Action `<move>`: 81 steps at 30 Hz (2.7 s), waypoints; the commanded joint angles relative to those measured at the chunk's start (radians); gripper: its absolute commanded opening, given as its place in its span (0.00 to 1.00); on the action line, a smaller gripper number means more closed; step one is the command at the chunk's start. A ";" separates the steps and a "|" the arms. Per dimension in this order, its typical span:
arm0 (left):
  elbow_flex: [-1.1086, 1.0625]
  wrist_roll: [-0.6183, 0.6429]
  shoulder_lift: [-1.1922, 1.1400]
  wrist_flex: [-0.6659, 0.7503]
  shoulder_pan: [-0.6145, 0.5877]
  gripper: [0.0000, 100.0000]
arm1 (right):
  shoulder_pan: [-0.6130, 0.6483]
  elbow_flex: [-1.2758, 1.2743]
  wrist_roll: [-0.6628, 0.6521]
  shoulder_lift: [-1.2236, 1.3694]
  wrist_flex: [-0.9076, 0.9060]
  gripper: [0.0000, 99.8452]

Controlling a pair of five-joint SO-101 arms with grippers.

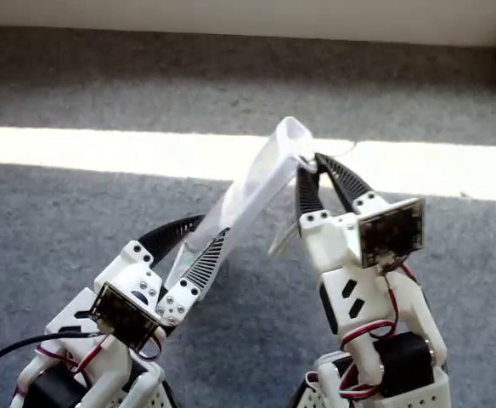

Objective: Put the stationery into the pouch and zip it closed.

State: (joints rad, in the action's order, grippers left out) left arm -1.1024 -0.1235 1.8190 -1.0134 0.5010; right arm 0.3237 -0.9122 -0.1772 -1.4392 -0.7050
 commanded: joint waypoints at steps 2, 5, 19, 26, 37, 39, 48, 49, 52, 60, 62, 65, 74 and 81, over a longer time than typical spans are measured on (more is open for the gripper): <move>0.028 -0.005 0.012 0.008 -0.010 0.14 | 0.084 0.113 -0.008 -0.007 -0.065 0.00; 0.025 -0.005 0.012 0.008 -0.010 0.14 | 0.134 0.150 -0.008 -0.004 -0.104 0.00; 0.079 -0.005 0.012 0.008 -0.091 0.13 | 0.139 0.162 -0.008 0.116 0.110 0.00; -0.048 -0.003 0.012 0.198 -0.291 0.13 | 0.140 0.219 -0.008 0.150 0.110 0.00; -0.323 -0.003 0.012 0.631 -0.305 0.09 | 0.140 0.429 -0.006 0.383 0.113 0.00; -0.325 -0.003 0.012 0.641 -0.305 0.09 | 0.139 0.481 -0.006 0.446 0.113 0.00; -0.211 -0.003 0.012 0.526 -0.297 0.09 | 0.048 0.762 -0.006 0.792 0.157 0.00; -0.196 -0.003 0.012 0.500 -0.283 0.09 | 0.044 0.791 -0.006 0.831 0.157 0.00; -0.165 -0.003 0.012 0.428 -0.246 0.09 | 0.041 0.854 -0.006 0.912 0.151 0.00; -0.087 -0.003 0.012 0.252 -0.232 0.12 | 0.097 0.874 0.057 0.837 -0.139 0.00; -0.065 -0.003 0.012 0.184 -0.231 0.15 | 0.119 0.871 0.057 0.819 -0.226 0.00; -0.024 0.035 0.012 0.086 -0.200 0.18 | 0.159 0.868 0.057 0.799 -0.340 0.00; 0.061 0.137 0.012 -0.072 -0.168 0.22 | 0.228 0.874 0.028 0.760 -0.547 0.00; 0.044 0.138 0.012 -0.069 -0.166 0.22 | 0.228 0.872 0.023 0.727 -0.581 0.00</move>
State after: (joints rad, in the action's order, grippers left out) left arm -1.0871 0.0038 1.8205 -1.0779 0.3122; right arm 0.5416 -0.0790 -0.1389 -0.6751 -1.2635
